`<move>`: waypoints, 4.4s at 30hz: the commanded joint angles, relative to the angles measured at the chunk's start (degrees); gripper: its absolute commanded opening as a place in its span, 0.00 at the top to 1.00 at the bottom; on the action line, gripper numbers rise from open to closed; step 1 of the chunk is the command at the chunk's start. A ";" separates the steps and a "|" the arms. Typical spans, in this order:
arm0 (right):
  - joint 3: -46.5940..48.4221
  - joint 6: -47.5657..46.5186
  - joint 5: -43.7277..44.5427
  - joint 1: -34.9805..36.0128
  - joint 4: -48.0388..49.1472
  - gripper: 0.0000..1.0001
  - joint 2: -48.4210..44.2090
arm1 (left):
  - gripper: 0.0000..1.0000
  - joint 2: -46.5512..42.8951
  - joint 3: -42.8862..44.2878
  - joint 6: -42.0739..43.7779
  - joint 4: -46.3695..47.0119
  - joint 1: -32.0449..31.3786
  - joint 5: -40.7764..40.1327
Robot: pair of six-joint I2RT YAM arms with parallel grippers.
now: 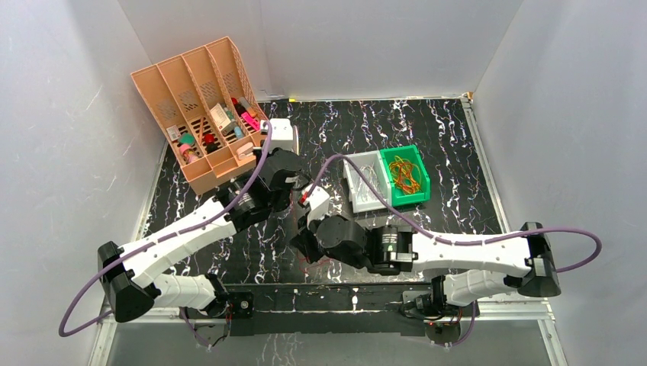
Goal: Wrap the cables
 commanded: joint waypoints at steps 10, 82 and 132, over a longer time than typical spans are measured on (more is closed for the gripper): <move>22.43 -12.19 6.92 -1.55 -21.99 1.00 1.04 | 1.00 -5.09 -4.11 0.22 2.18 -1.35 4.18; -26.97 -8.51 -36.38 -42.55 22.46 0.48 -4.51 | 1.00 -21.41 15.88 2.58 -18.14 -8.76 37.81; -37.92 -3.62 -42.89 -40.77 40.57 1.00 0.16 | 1.00 -17.54 16.17 -1.00 -8.45 -8.76 20.70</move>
